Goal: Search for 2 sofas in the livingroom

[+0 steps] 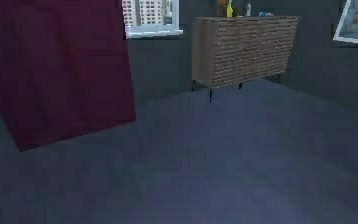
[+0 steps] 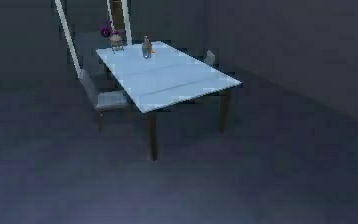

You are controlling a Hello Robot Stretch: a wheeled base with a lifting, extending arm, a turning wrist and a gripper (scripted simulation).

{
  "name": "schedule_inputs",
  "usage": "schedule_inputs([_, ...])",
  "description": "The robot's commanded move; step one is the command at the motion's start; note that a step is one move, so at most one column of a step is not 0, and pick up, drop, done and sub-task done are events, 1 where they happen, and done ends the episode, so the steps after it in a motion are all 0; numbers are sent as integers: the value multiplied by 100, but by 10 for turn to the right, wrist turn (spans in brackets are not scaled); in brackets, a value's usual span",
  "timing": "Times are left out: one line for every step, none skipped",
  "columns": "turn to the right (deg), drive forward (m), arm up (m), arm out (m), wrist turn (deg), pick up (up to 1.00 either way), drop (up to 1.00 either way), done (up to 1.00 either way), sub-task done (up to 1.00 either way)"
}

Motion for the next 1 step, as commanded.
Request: schedule_inputs([420, 0, 0, 0, 0, 0, 0, 0, 0])
